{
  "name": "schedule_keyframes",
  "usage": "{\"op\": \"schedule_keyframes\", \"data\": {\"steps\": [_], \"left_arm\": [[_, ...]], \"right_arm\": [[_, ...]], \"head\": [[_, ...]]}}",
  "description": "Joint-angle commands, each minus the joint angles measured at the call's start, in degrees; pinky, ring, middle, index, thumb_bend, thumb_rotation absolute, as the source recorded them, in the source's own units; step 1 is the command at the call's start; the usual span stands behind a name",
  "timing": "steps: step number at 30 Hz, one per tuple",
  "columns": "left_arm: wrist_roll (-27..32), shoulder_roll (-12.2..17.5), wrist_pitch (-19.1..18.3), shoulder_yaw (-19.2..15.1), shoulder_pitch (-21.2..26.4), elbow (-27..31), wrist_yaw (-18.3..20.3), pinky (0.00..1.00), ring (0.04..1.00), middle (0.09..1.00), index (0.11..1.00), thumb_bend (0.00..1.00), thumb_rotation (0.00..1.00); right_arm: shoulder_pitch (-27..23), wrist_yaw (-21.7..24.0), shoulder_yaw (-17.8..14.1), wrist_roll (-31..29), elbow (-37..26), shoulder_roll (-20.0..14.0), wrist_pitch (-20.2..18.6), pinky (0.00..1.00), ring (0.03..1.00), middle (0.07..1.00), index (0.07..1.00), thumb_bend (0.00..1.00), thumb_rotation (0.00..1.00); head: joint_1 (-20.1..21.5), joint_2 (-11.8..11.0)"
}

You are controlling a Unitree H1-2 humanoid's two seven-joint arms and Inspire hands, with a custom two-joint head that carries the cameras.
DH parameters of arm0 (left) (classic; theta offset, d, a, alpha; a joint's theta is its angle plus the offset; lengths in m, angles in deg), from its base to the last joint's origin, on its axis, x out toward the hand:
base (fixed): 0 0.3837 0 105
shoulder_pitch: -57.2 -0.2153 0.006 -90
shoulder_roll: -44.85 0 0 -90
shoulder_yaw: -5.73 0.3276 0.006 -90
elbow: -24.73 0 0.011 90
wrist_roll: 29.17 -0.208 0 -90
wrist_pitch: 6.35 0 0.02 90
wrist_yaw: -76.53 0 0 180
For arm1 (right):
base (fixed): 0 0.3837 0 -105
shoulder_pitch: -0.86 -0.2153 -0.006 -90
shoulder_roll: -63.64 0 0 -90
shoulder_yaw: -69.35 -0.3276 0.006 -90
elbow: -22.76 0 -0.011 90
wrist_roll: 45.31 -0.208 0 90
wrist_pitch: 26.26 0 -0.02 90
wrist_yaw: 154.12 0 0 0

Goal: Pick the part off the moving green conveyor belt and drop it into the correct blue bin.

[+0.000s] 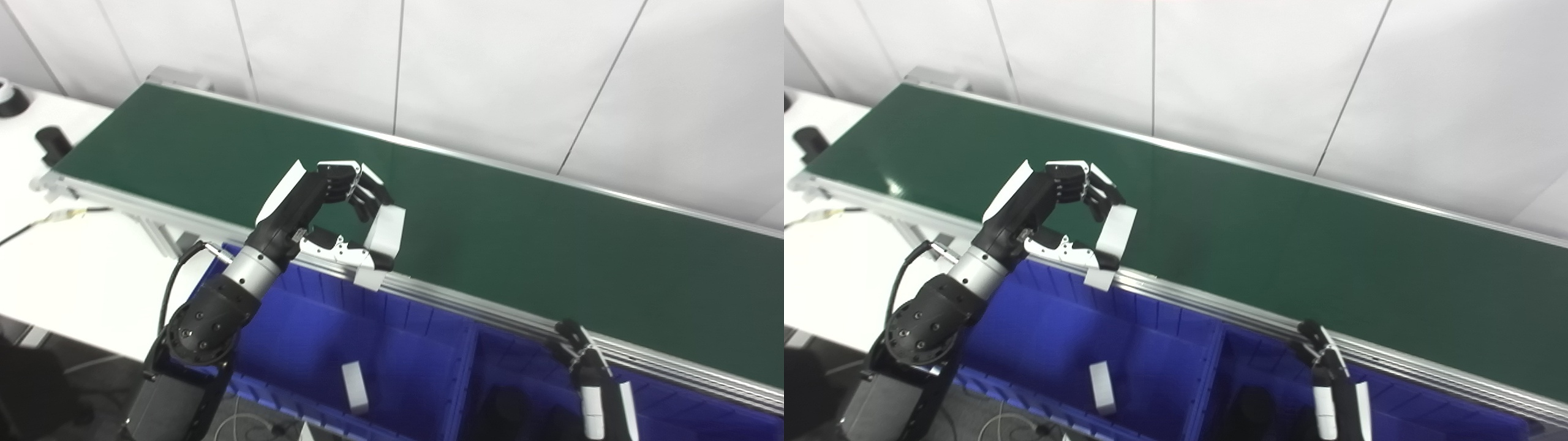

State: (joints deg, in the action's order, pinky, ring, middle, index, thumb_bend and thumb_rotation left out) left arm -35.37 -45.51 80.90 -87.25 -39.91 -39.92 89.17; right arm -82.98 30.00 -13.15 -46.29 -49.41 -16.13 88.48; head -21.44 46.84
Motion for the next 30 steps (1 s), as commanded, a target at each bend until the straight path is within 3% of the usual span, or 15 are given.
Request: {"op": "schedule_keyframes", "data": {"steps": [1, 8, 13, 18, 24, 30], "left_arm": [[-1.22, 2.12, 1.84, -1.39, -1.22, 2.32, -0.95, 0.42, 0.458, 0.501, 0.488, 0.50, 0.00], [-3.34, 6.86, 5.22, -2.61, -6.36, 1.37, 0.15, 0.49, 0.487, 0.496, 0.476, 0.50, 0.00], [-11.04, 12.31, 10.20, -1.48, -8.80, 0.32, 0.98, 0.48, 0.476, 0.490, 0.489, 0.50, 0.00], [-18.88, 15.15, 13.04, 0.10, -9.40, -0.77, 0.98, 0.45, 0.467, 0.501, 0.484, 0.50, 0.00], [-28.76, 15.17, 16.10, 0.77, -9.15, -4.01, -2.21, 0.42, 0.455, 0.512, 0.485, 0.50, 0.00], [-38.48, 13.10, 17.34, 2.41, -7.96, -8.68, -7.54, 0.44, 0.450, 0.510, 0.491, 0.50, 0.00]], "right_arm": [[-0.43, 1.54, -0.72, -0.80, -1.98, 0.04, 2.18, 0.79, 0.784, 0.874, 0.884, 0.64, 0.96], [-0.22, 2.79, -2.56, -0.72, -2.26, 0.36, 2.19, 0.79, 0.786, 0.885, 0.886, 0.64, 0.98], [-0.37, 4.49, -3.52, -1.38, -2.03, 0.44, 2.17, 0.80, 0.784, 0.883, 0.888, 0.61, 0.98], [-0.36, 4.40, -3.99, -0.74, -2.03, 0.94, 2.16, 0.79, 0.780, 0.879, 0.886, 0.63, 0.97], [-0.56, 5.61, -4.54, -0.98, -1.53, 1.00, 2.18, 0.79, 0.778, 0.883, 0.892, 0.56, 0.98], [-0.22, 4.31, -4.40, 0.11, -2.27, 1.83, 2.19, 0.79, 0.776, 0.880, 0.884, 0.62, 0.98]], "head": [[-0.59, 0.17], [-2.08, 0.40], [-2.68, 0.40], [-3.09, -0.21], [-2.03, -0.34], [-2.08, -0.72]]}}
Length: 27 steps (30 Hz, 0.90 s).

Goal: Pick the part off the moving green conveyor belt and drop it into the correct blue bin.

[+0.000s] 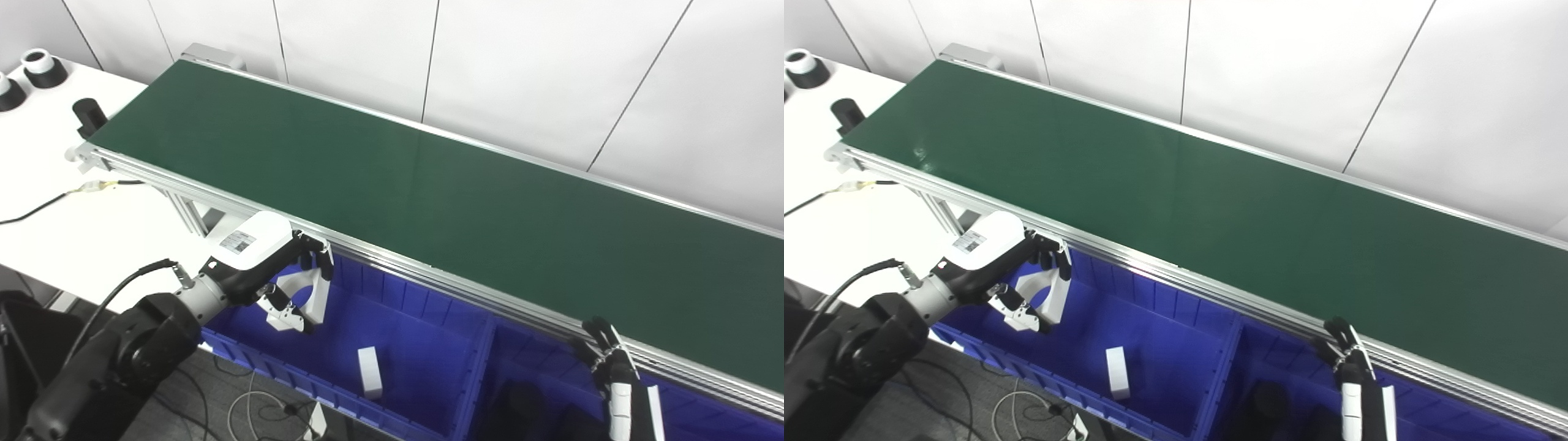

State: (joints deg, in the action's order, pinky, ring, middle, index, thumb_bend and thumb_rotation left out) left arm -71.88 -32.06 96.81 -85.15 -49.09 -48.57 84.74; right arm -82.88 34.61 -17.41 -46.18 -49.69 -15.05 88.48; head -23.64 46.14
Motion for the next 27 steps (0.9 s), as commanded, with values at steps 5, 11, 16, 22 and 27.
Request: {"op": "schedule_keyframes", "data": {"steps": [5, 11, 16, 22, 27], "left_arm": [[-7.35, -2.90, 1.02, 2.24, 2.58, -4.39, -8.26, 0.47, 0.450, 0.500, 0.500, 0.50, 0.00], [-10.64, -5.43, -0.04, 4.92, 5.66, -11.44, -13.49, 0.45, 0.444, 0.503, 0.503, 0.50, 0.00], [-11.32, -5.43, -0.70, 6.39, 7.64, -15.61, -14.95, 0.44, 0.441, 0.508, 0.499, 0.50, 0.00], [-10.18, -4.49, -1.09, 7.38, 7.88, -15.74, -13.45, 0.44, 0.441, 0.510, 0.498, 0.50, 0.00], [-4.71, -1.57, -2.47, 8.39, 7.53, -12.48, -4.54, 0.49, 0.548, 0.575, 0.536, 0.75, 0.12]], "right_arm": [[-0.33, 0.10, -0.09, -0.37, -1.74, 0.82, 2.19, 0.80, 0.786, 0.885, 0.884, 0.64, 0.97], [-0.21, 0.26, -0.21, -0.38, -1.89, 0.81, 2.19, 0.80, 0.786, 0.884, 0.885, 0.64, 0.97], [-0.11, -0.06, -0.27, -0.18, -1.92, 1.02, 2.19, 0.80, 0.782, 0.885, 0.883, 0.64, 0.97], [0.05, -0.26, -0.20, -0.04, -2.09, 1.11, 2.19, 0.80, 0.778, 0.884, 0.886, 0.66, 0.97], [0.10, -0.68, 0.00, 0.43, -2.17, 1.03, 2.18, 0.79, 0.777, 0.882, 0.886, 0.64, 0.98]], "head": [[0.53, -0.07], [0.70, -0.22], [1.12, -0.21], [1.01, -0.10], [1.13, -0.05]]}}
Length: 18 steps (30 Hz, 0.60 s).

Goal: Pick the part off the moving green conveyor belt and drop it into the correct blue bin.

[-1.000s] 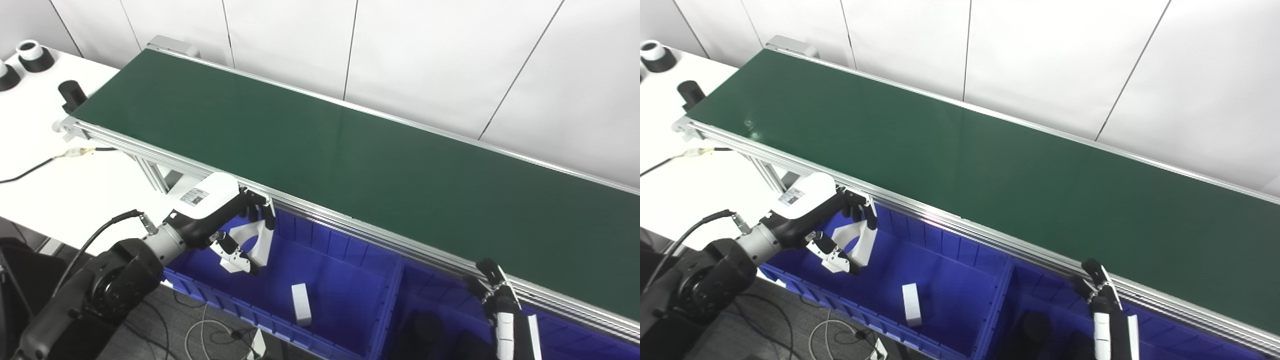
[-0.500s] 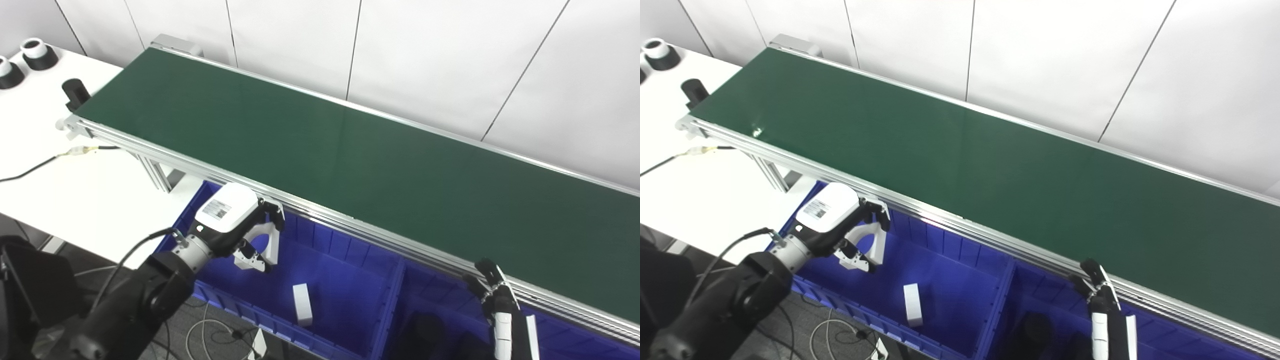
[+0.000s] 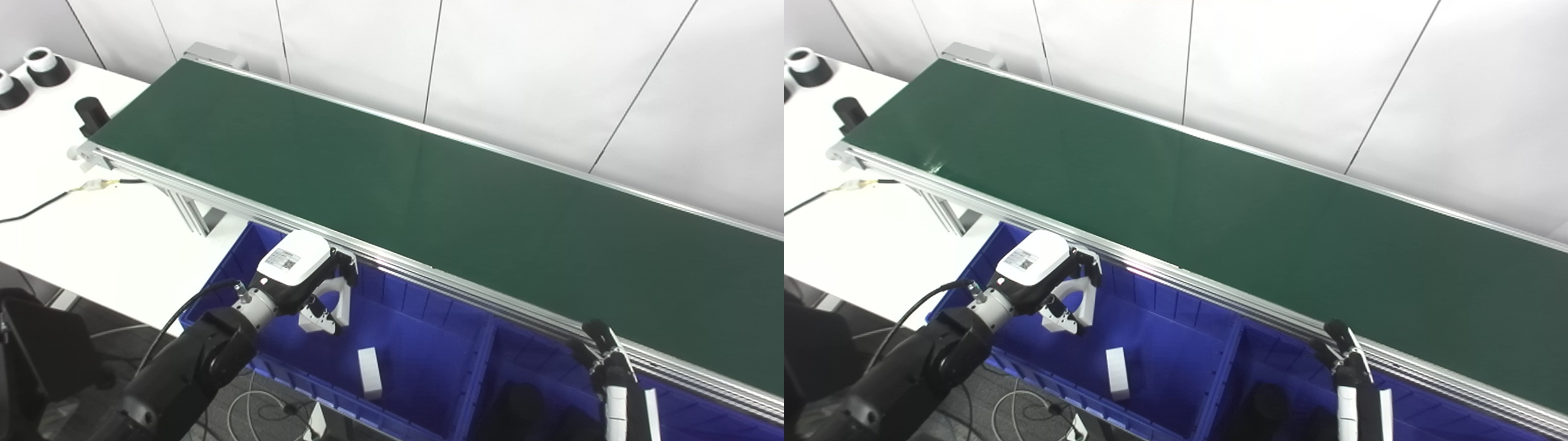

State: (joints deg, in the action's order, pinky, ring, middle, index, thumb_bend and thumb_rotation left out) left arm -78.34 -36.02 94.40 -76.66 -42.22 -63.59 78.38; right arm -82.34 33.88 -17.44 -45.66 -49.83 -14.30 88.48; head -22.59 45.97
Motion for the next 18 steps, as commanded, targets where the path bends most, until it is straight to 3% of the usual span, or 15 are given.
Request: {"op": "schedule_keyframes", "data": {"steps": [1, 2, 4, 6, 11, 18], "left_arm": [[2.52, 3.16, -0.28, 0.17, 0.65, 3.31, 3.58, 0.52, 0.583, 0.614, 0.585, 0.90, 0.23], [3.09, 4.03, -0.34, 0.49, 0.71, 4.05, 5.26, 0.54, 0.606, 0.639, 0.613, 0.95, 0.29], [3.94, 5.43, -0.10, 0.86, 0.84, 5.17, 7.46, 0.68, 0.699, 0.720, 0.693, 0.99, 0.42], [5.12, 6.31, 0.24, 0.90, 0.97, 5.80, 8.66, 0.73, 0.741, 0.760, 0.732, 1.00, 0.47], [6.81, 7.39, 0.51, 0.99, 1.38, 6.88, 10.72, 0.75, 0.763, 0.780, 0.757, 1.00, 0.51], [7.58, 7.59, 1.00, 1.17, 1.37, 7.04, 11.01, 0.75, 0.761, 0.772, 0.758, 1.00, 0.49]], "right_arm": [[-0.42, 0.01, 0.09, -0.10, -2.07, 0.25, 2.18, 0.79, 0.777, 0.882, 0.886, 0.64, 0.98], [-0.42, 0.01, 0.11, -0.14, -2.04, 0.23, 2.18, 0.79, 0.777, 0.883, 0.886, 0.65, 0.98], [-0.42, -0.08, 0.07, -0.19, -2.06, 0.24, 2.17, 0.79, 0.776, 0.881, 0.884, 0.65, 0.98], [-0.42, -0.01, 0.11, -0.21, -2.12, 0.17, 2.16, 0.80, 0.779, 0.885, 0.885, 0.65, 0.98], [-0.37, -0.15, 0.08, -0.11, -2.25, 0.08, 2.17, 0.79, 0.778, 0.886, 0.884, 0.66, 0.98], [-0.43, 0.21, -0.09, -0.59, -1.97, 0.13, 2.16, 0.79, 0.778, 0.886, 0.883, 0.66, 0.98]], "head": [[0.07, 0.12], [0.09, 0.13], [0.16, 0.16], [0.23, 0.18], [0.23, 0.15], [0.32, 0.05]]}}
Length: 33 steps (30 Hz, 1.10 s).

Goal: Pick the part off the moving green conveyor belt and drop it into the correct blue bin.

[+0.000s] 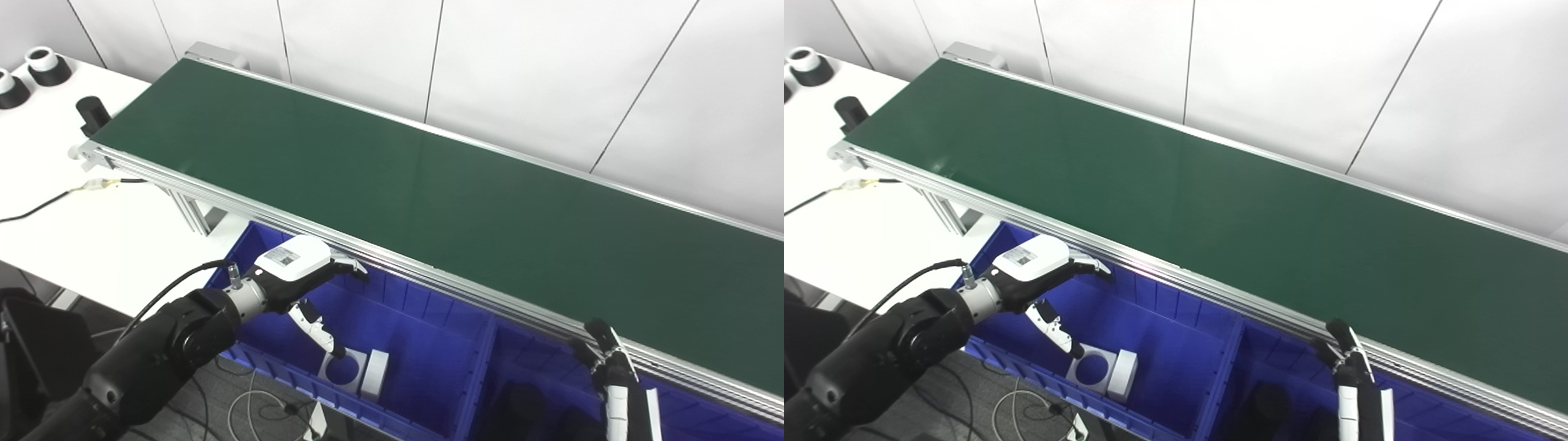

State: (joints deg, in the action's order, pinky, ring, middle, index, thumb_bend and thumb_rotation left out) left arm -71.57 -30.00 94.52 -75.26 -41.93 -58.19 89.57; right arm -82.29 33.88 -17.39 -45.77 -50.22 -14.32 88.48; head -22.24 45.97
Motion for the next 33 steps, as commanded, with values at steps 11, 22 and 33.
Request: {"op": "schedule_keyframes", "data": {"steps": [11, 22, 33], "left_arm": [[13.86, -3.21, 4.52, -0.14, -1.76, 8.30, -1.30, 0.71, 0.731, 0.757, 0.735, 1.00, 0.41], [33.11, -11.16, 13.12, -0.33, -4.62, 9.59, -2.09, 0.63, 0.736, 0.777, 0.720, 1.00, 0.52], [34.90, -16.72, 16.06, 4.84, -0.26, -5.88, -9.54, 0.67, 0.768, 0.803, 0.743, 0.94, 0.65]], "right_arm": [[-0.71, 0.76, 0.01, -0.67, -0.56, 0.03, 2.18, 0.80, 0.786, 0.878, 0.885, 0.64, 0.96], [-1.14, -5.31, 4.75, 4.12, 1.65, 3.03, 2.18, 0.76, 0.766, 0.851, 0.864, 0.70, 0.94], [-2.59, -15.96, 12.27, 9.66, 5.06, 5.60, 2.18, 0.86, 0.775, 0.878, 0.869, 0.72, 0.94]], "head": [[3.33, -0.55], [24.37, -3.05], [38.67, -5.30]]}}
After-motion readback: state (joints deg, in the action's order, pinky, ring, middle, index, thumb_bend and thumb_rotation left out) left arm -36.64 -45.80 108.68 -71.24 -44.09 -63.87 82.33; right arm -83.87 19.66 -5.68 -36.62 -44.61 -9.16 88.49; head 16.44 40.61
